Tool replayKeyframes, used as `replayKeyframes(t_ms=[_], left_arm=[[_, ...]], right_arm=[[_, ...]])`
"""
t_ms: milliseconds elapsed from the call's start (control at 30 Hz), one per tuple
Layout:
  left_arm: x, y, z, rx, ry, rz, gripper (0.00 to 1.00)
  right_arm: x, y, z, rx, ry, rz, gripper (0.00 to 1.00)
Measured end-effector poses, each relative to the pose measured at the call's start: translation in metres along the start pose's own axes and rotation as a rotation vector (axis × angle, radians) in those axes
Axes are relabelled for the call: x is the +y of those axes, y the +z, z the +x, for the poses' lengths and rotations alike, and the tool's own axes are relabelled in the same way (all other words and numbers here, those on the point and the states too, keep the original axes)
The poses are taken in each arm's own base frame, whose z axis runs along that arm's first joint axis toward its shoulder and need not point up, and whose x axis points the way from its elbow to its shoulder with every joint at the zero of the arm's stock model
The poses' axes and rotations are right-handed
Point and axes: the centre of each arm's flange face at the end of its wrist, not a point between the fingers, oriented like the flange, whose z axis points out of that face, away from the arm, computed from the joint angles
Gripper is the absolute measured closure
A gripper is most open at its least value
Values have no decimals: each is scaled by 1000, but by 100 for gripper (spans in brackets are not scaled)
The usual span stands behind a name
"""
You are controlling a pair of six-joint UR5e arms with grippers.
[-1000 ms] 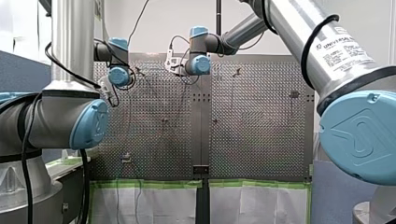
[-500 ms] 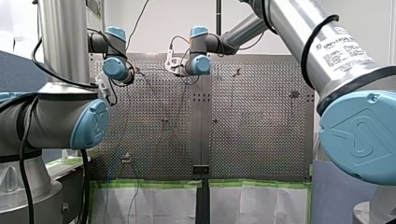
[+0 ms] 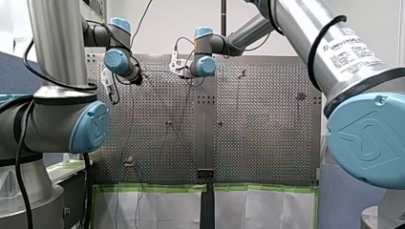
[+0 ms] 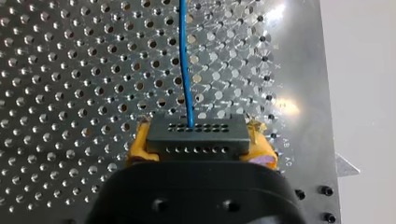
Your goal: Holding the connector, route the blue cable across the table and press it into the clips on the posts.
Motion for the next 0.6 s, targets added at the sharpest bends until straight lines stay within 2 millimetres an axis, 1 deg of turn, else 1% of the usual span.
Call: replayKeyframes(t_ms=[133,233,400,600], left_arm=[[-9,-1,-2,0,28,30,1],[-16,3,-10,-24,34,50,1],[-26,14,-23,-51,38,72,1],[-34,28,-23,-53,50,82,1]], right_arm=[[1,0,0,-1,-3,-5,100],[1,0,0,-2,-3,-6,100],[2,0,0,-2,-3,-8,100],[3,0,0,-1,-3,-9,100]])
